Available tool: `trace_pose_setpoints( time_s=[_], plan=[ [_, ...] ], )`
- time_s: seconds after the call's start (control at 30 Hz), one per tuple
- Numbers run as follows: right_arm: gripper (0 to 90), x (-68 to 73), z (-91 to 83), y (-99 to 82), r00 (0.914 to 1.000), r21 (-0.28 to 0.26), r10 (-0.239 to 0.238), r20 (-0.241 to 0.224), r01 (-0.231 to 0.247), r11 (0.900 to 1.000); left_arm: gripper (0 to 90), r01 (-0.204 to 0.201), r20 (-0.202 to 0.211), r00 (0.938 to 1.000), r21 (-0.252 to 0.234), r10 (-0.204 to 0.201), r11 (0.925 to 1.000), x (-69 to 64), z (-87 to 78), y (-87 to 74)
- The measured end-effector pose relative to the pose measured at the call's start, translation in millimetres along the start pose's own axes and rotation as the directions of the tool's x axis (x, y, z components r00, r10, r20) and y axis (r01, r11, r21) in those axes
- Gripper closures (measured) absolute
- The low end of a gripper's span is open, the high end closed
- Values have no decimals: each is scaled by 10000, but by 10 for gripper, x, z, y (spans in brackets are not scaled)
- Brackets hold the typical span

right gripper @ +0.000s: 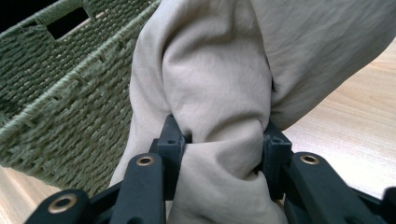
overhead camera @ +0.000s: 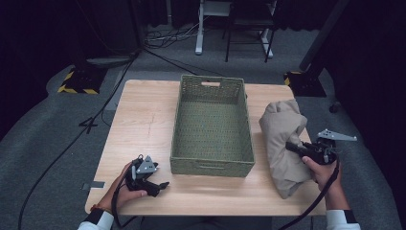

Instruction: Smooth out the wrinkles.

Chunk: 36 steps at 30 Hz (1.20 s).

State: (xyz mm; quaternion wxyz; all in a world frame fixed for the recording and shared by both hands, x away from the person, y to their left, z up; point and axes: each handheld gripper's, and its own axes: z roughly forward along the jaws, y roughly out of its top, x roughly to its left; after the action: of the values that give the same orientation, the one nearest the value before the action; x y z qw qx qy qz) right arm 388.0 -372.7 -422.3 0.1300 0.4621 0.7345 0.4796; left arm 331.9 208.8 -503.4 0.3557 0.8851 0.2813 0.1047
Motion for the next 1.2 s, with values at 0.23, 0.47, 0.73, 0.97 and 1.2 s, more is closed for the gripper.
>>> trace_pose_setpoints(
  time_s=[0.23, 0.47, 0.73, 0.97, 1.2],
  plan=[
    [617, 43, -36, 97, 9999, -279, -130, -11, 129, 9995, 153, 0, 1, 10000, 0, 0, 10000, 0, 0, 0],
    [617, 50, -69, 180, 9999, -602, -164, -9, 163, 9981, 152, -8, 1, 10000, 8, 8, 10000, 1, 0, 1],
    [617, 101, -113, 310, 9992, -838, -358, 152, 369, 9958, 152, -6, 6, 10000, 9, 6, 10000, 1, 0, 1],
    [617, 200, -101, 463, 9980, -974, -570, 272, 594, 9935, 153, -3, 7, 10000, 6, 3, 10000, 0, 1, 1],
    [617, 314, -111, 674, 9959, -1208, -870, 259, 895, 9886, 152, -3, 6, 10000, 8, 3, 10000, 0, 0, 1]
  ],
)
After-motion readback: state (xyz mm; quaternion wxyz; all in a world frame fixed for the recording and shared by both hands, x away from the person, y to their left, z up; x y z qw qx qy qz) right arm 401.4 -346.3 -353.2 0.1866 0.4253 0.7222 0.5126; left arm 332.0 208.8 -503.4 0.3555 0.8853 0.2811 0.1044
